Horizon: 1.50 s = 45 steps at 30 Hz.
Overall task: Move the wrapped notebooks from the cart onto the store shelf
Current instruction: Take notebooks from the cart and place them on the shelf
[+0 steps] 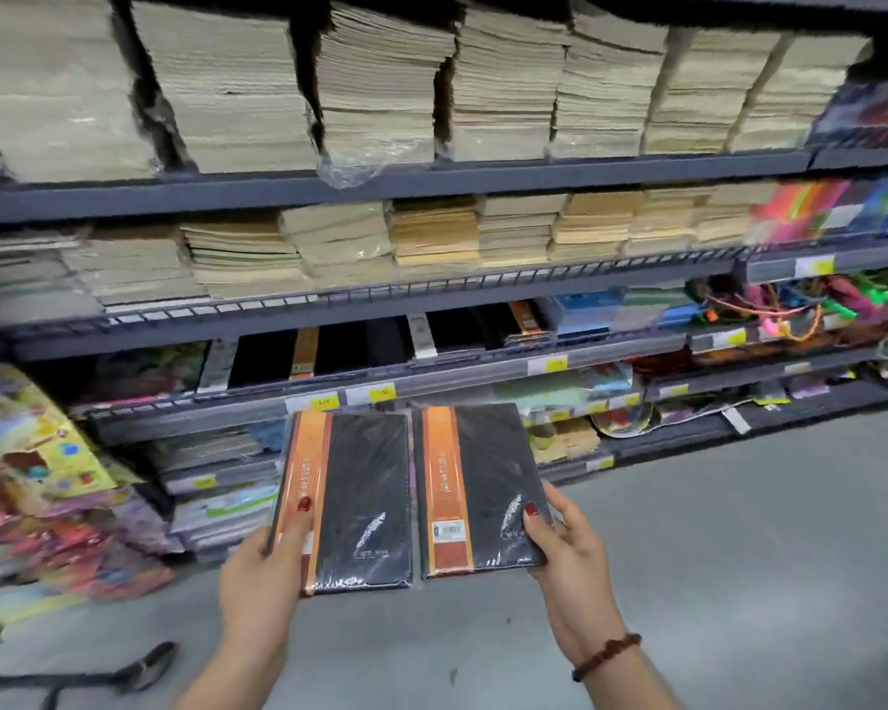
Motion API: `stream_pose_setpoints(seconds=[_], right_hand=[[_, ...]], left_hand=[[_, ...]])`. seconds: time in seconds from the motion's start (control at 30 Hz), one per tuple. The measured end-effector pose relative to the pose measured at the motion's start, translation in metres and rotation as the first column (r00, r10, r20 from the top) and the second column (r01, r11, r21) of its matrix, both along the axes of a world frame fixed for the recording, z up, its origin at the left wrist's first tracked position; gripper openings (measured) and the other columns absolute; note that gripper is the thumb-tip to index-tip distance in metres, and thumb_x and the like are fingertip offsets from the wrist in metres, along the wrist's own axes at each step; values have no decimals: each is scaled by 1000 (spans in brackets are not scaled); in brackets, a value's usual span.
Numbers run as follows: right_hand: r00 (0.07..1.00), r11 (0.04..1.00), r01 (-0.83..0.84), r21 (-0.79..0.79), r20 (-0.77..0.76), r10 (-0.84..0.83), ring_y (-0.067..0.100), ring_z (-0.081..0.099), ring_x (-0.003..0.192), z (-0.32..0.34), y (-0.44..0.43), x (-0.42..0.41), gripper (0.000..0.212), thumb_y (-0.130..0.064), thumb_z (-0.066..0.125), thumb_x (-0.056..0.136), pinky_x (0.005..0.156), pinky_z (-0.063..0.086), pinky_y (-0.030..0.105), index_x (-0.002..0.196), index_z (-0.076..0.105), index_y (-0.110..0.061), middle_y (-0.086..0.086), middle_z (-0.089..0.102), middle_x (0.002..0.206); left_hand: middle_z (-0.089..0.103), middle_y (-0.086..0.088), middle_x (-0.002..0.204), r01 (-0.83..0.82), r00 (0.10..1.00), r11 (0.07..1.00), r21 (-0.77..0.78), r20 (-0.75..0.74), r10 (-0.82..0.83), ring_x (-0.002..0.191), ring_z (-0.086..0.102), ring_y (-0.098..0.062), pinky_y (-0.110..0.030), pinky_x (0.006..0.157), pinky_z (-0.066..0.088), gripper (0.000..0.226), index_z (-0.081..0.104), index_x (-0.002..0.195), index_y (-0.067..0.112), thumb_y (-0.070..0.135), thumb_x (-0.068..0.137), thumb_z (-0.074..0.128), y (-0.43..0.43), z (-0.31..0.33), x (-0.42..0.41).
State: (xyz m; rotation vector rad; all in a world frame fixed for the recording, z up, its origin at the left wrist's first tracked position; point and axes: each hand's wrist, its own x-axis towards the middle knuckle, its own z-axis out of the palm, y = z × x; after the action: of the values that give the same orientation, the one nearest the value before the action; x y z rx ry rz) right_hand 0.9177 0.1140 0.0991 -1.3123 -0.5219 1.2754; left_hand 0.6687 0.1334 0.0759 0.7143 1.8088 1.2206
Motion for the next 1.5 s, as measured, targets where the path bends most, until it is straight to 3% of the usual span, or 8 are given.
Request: stream_pose_setpoints(seconds=[0.37, 0.7, 0.87, 1.0, 1.17, 1.23, 1.33, 1.5], right_hand=[[966, 965, -257, -56, -54, 255, 18, 71, 82, -21, 82, -57, 32, 0, 52, 92, 65, 53, 32, 119, 59, -15, 1, 75, 94], [970, 965, -242, -100, -48, 238, 27, 68, 93, -38, 162, -115, 39, 0, 54, 90, 87, 52, 47, 126, 55, -14, 4, 75, 95], [963, 956, -270, -118, -40, 267, 19, 71, 85, -63, 206, -133, 38, 1, 55, 89, 76, 58, 38, 125, 57, -10, 5, 75, 95], [958, 951, -286, -116, -37, 284, 22, 68, 94, -84, 247, -140, 36, 1, 53, 90, 76, 57, 40, 123, 59, -11, 12, 70, 111], [968, 967, -250, -50, -18, 250, 7, 68, 74, -106, 296, -148, 31, 1, 52, 91, 44, 45, 17, 113, 64, -19, -5, 74, 94], [968, 968, -249, -29, 11, 249, 1, 65, 72, -114, 316, -153, 29, -2, 51, 93, 53, 47, 21, 114, 62, -19, -9, 71, 92], [970, 970, -238, -45, 40, 240, 9, 60, 84, -127, 342, -162, 28, -7, 56, 92, 71, 47, 35, 119, 56, -16, -1, 62, 102], [960, 971, -235, -46, 145, 239, 15, 57, 100, -143, 367, -182, 35, -11, 58, 92, 73, 48, 31, 126, 50, -16, 3, 58, 111]], left_hand=[[53, -11, 59, -289, 957, 956, -42, 2, 289, 56, 43, -22, -32, 54, 34, 25, 66, 72, 10, 31, 86, 66, 15, -7, -51], [49, -6, 57, -298, 954, 946, -126, -29, 297, 55, 42, -21, -32, 54, 31, 61, 62, 74, 3, 63, 65, 63, 95, -38, -112], [52, -7, 61, -332, 943, 935, -126, -9, 333, 58, 44, -19, -33, 56, 34, 53, 66, 83, 2, 54, 73, 66, 130, -63, -130], [46, -3, 56, -353, 934, 929, -110, 16, 357, 54, 37, -19, -31, 52, 28, 45, 62, 69, 8, 52, 74, 68, 154, -90, -134], [50, -11, 66, -402, 915, 912, -82, 17, 404, 60, 46, -23, -34, 59, 35, 57, 64, 88, -2, 53, 76, 68, 168, -124, -138], [59, -11, 71, -436, 899, 895, -96, -21, 436, 67, 56, -29, -37, 66, 44, 45, 69, 92, 7, 50, 79, 68, 173, -130, -136], [57, -7, 55, -458, 889, 885, -86, -62, 454, 56, 51, -26, -33, 60, 41, 28, 66, 68, 18, 42, 82, 68, 180, -126, -130], [56, 0, 36, -481, 875, 875, -57, -85, 476, 48, 53, -22, -28, 52, 42, 35, 63, 62, 10, 39, 80, 70, 197, -147, -141]])
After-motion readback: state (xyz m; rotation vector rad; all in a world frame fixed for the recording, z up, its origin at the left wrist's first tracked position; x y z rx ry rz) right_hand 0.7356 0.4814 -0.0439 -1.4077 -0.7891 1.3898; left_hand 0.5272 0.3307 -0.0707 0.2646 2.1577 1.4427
